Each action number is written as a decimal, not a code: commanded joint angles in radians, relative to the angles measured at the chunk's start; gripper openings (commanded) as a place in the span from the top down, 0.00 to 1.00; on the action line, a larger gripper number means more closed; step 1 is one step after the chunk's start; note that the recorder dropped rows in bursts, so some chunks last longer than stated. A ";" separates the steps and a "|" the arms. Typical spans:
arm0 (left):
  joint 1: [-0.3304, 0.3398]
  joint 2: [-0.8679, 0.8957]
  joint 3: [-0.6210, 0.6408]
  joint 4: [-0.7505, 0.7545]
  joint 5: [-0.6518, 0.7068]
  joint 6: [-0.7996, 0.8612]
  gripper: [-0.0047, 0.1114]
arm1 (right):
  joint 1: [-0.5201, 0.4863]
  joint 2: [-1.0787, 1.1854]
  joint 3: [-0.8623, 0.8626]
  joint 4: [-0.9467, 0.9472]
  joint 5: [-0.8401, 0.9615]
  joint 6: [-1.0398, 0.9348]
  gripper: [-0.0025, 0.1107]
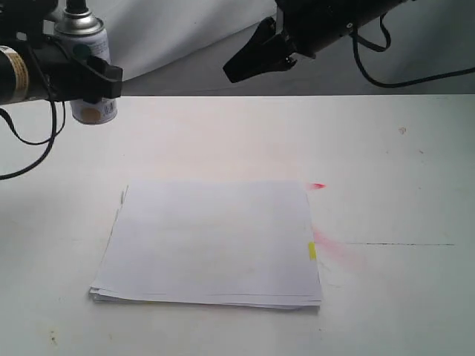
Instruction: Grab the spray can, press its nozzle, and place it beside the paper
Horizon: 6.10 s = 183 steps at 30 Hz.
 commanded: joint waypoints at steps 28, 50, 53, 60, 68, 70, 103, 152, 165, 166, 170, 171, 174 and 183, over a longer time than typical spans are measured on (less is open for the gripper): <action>0.092 0.408 0.021 -1.089 -0.597 0.902 0.96 | -0.004 -0.016 -0.001 -0.004 0.012 0.006 0.98; 0.092 0.585 0.060 -1.044 -0.736 1.005 0.96 | -0.004 -0.016 -0.001 -0.004 0.012 0.006 0.98; 0.092 0.586 0.060 -1.044 -0.736 1.043 0.96 | -0.004 -0.016 -0.001 -0.004 0.012 0.006 0.98; 0.092 0.586 0.060 -1.044 -0.734 1.059 0.96 | -0.004 -0.016 -0.001 -0.004 0.012 0.006 0.98; 0.092 0.586 0.060 -1.047 -0.734 1.081 0.88 | -0.004 -0.016 -0.001 -0.004 0.012 0.006 0.98; 0.092 0.586 0.060 -1.047 -0.734 1.081 0.78 | -0.004 -0.016 -0.001 -0.004 0.012 0.006 0.98; 0.092 0.399 0.060 -1.092 -0.499 1.107 0.26 | -0.004 -0.017 -0.001 0.006 0.012 0.010 0.98; 0.092 -1.387 0.863 -1.395 -0.067 1.040 0.96 | 0.058 -1.431 1.332 0.134 -0.866 0.155 0.98; 0.092 -1.306 0.865 -1.356 0.074 0.669 0.84 | 0.058 -1.298 1.407 0.435 -0.882 -0.271 0.98; 0.092 -1.306 0.865 -1.323 0.079 0.682 0.84 | 0.058 -1.298 1.412 0.438 -0.879 -0.282 0.98; 0.092 -1.306 0.886 -1.178 0.067 0.689 0.84 | 0.058 -1.298 1.476 0.512 -0.889 -0.337 0.98; 0.092 -1.306 0.898 -1.169 0.060 0.689 0.84 | 0.058 -1.298 1.498 0.548 -0.889 -0.367 0.98; 0.092 -1.306 0.953 -1.169 -0.007 0.682 0.84 | 0.058 -1.298 1.556 0.693 -0.881 -0.487 0.98; 0.092 -1.306 1.015 -1.163 -0.111 0.655 0.84 | 0.058 -1.298 1.636 0.818 -0.918 -0.707 0.98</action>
